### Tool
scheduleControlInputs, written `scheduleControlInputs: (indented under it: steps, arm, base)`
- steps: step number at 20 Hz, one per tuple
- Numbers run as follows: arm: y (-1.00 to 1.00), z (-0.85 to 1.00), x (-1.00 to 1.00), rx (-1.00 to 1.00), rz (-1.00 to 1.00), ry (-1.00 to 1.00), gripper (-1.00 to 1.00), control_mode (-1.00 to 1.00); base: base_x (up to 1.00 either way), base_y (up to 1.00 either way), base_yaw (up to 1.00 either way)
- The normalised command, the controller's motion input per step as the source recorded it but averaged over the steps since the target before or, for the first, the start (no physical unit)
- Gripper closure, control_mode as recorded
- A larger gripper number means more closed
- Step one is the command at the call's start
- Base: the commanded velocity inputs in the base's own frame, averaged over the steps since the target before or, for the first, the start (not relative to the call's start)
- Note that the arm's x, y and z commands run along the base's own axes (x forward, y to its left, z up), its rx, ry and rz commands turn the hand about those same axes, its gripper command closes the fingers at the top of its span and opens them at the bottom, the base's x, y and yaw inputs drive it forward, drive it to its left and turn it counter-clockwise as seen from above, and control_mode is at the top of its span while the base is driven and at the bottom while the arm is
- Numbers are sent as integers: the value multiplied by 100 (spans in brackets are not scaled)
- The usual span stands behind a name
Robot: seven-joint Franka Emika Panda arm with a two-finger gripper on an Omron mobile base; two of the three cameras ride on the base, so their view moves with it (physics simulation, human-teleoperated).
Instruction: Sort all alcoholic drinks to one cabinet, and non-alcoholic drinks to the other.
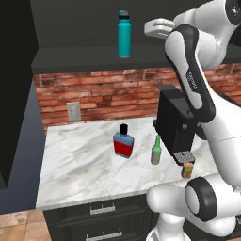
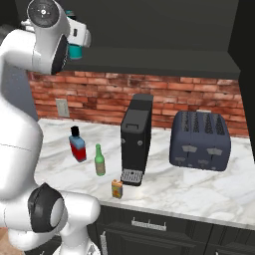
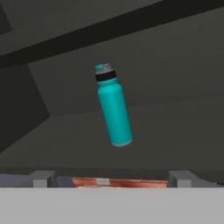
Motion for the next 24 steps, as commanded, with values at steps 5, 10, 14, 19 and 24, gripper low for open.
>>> scheduleControlInputs:
  steps: [5, 10, 14, 19, 24]
  arm:
    - [-49, -2, -84, -4, 1, 0, -100, -100]
    - [-44, -28, -65, -3, 9, 0, -100, -100]
    - [-32, -61, -38, -1, 12, 0, -100, -100]
    - [-22, -62, -13, 0, 13, 0, -100, -100]
    - [-5, -43, 12, 0, 12, 4, -100, -100]
  base:
    - [0, 0, 0]
    - [0, 0, 0]
    - [0, 0, 0]
    - [0, 0, 0]
    - [0, 0, 0]
